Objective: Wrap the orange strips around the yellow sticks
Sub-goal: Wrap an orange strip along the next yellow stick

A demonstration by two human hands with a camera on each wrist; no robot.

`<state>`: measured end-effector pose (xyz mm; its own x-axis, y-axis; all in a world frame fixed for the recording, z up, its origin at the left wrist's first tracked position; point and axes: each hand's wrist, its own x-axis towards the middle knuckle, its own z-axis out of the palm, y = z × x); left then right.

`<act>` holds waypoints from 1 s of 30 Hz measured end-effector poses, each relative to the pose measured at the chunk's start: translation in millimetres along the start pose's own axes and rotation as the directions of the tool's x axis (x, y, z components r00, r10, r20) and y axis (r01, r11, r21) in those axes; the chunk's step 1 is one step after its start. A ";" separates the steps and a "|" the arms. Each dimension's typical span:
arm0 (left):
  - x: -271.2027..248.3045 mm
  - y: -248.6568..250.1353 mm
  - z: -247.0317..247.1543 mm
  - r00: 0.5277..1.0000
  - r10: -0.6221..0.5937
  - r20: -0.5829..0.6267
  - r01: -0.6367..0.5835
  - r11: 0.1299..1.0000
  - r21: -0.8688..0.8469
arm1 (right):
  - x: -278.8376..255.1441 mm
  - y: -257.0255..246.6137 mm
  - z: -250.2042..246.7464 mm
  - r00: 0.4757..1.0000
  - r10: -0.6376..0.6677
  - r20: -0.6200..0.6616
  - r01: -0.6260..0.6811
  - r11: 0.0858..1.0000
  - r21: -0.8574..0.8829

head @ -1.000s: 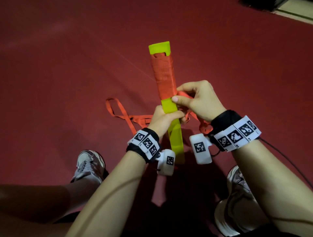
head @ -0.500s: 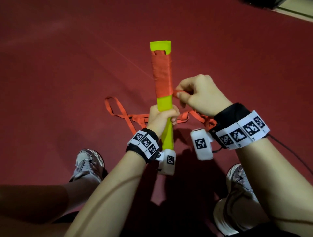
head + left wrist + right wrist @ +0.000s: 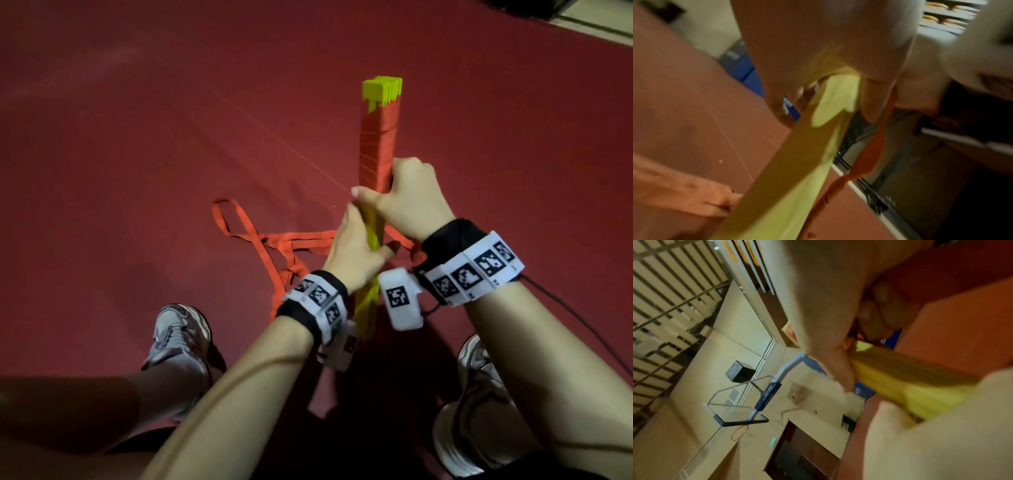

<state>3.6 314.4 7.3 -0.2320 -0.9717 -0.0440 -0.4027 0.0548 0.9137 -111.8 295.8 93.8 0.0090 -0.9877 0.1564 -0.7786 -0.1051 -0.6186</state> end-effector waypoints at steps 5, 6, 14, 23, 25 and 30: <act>0.6 -5.8 -23.3 0.980 -0.086 0.179 0.154 0.895 -0.418 | -5.0 -6.2 -1.6 0.983 -0.117 0.142 0.088 0.977 0.195; -1.4 -5.7 -23.7 0.979 -0.083 0.187 0.160 0.880 -0.446 | -5.6 -6.1 2.0 0.981 -0.129 0.145 0.092 0.968 0.235; -7.7 -0.8 -30.5 0.985 -0.110 0.136 0.167 0.813 -0.558 | -0.9 -4.0 3.4 0.966 -0.190 0.177 0.099 0.900 0.425; 5.4 0.4 -35.2 0.975 -0.157 -0.156 0.049 0.840 -0.540 | 2.6 -6.7 -6.9 0.973 -0.198 0.117 0.177 0.970 0.167; 7.9 -3.1 -32.8 0.970 -0.132 -0.203 0.020 0.879 -0.477 | 3.1 -9.7 -4.5 0.973 -0.211 0.092 0.208 0.977 0.047; 15.3 -7.0 -30.6 0.961 -0.089 -0.263 0.034 0.978 -0.205 | -0.8 -12.2 4.5 0.981 -0.189 0.053 0.189 0.982 0.000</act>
<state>30.0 292.1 12.6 0.0457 -0.9988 -0.0171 -0.2207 -0.0268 0.9750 -99.5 297.3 97.8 0.1892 -0.9548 0.2293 -0.7628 -0.2900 -0.5780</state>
